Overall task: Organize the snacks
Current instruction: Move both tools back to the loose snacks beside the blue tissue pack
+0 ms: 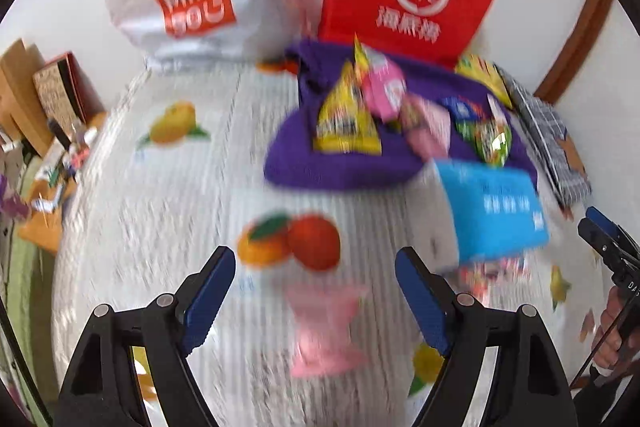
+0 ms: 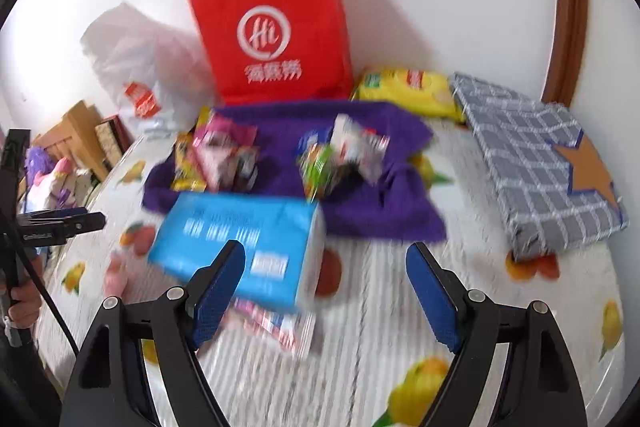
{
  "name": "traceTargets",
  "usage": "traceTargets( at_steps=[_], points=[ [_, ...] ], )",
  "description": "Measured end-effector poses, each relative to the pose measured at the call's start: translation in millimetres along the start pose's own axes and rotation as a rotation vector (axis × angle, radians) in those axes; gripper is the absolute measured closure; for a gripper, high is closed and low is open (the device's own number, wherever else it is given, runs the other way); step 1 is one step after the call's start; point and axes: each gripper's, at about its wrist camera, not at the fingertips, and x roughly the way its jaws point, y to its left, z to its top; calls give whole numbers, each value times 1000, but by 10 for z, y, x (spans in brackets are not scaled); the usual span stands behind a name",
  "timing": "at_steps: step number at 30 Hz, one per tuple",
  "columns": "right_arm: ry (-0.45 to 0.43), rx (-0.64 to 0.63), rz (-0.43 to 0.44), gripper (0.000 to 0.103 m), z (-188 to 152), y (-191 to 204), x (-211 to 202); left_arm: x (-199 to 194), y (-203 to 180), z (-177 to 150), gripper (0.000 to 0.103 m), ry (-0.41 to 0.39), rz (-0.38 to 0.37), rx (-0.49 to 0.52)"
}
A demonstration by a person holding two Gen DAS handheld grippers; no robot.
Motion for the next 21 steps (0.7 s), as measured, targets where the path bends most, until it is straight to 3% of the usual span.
traceTargets(
  at_steps=[8,11,13,18,21],
  points=[
    [73,-61,54,25,-345,248,225,206,-113,-389,34,52,15,13],
    [89,-92,54,27,-399,337,341,291,-148,-410,47,62,34,17],
    [90,-111,37,27,-413,360,414,342,-177,-413,68,68,57,32],
    [120,-117,70,27,-428,311,593,328,-191,-389,69,53,79,61],
    [121,-135,65,27,-435,308,665,239,-156,-303,69,41,44,40]
  ],
)
